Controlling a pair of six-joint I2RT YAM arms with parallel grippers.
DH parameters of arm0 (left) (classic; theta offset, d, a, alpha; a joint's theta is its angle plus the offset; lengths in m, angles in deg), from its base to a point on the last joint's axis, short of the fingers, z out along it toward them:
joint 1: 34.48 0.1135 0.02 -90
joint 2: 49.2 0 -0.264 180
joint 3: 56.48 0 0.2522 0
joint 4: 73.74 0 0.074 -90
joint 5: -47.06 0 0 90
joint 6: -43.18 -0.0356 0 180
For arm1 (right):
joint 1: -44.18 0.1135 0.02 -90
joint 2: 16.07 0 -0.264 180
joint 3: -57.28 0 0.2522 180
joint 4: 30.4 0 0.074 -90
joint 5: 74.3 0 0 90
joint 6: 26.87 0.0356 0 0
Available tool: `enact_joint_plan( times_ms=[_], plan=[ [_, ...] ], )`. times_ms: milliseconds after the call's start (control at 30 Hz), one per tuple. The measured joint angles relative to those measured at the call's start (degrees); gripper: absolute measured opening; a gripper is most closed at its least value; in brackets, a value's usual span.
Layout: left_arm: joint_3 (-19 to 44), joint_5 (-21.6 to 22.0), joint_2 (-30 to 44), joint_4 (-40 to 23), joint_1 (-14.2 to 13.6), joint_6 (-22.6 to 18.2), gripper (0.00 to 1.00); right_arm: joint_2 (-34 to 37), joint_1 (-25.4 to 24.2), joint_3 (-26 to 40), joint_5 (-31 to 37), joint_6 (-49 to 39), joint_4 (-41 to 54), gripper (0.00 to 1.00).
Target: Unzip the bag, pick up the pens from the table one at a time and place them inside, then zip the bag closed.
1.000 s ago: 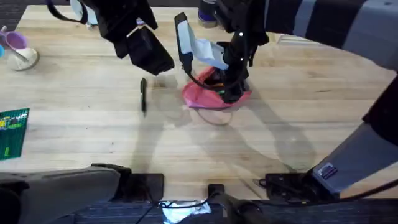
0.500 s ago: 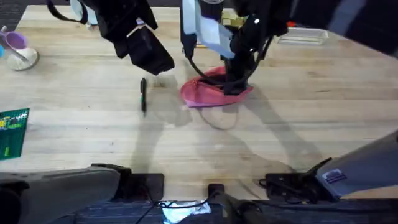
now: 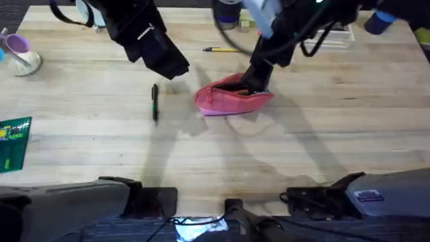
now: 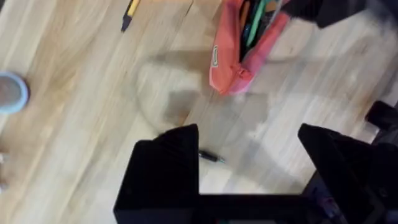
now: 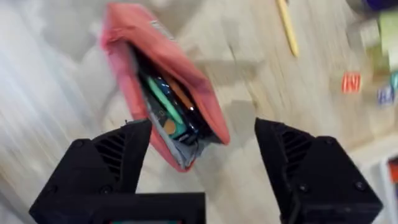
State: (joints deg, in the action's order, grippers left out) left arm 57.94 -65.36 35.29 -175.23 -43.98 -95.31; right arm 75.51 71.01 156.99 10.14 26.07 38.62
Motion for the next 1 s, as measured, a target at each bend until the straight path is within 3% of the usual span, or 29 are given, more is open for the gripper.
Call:
enact_joint_plan(
  times_ms=[233,467,567,733,1000],
  plan=[
    [0.00,5.09,-0.01,0.06,0.00,10.62,0.995,-0.72,-6.89,0.00,-0.02,18.82,1.28,0.996],
    [0.00,9.36,0.00,0.07,0.00,29.81,0.995,-0.73,-11.35,0.00,0.00,27.77,2.69,0.995],
    [0.00,9.95,0.00,0.07,0.00,35.36,0.995,-0.71,-11.47,0.00,-0.02,28.99,2.68,0.996],
    [0.00,8.67,0.00,0.04,0.00,39.83,0.995,-0.71,-11.47,0.00,-0.02,29.79,2.67,0.995],
    [0.00,6.57,0.00,-0.19,0.00,41.68,0.995,-0.71,-11.47,0.00,-0.02,29.86,2.67,0.996]
  ],
)
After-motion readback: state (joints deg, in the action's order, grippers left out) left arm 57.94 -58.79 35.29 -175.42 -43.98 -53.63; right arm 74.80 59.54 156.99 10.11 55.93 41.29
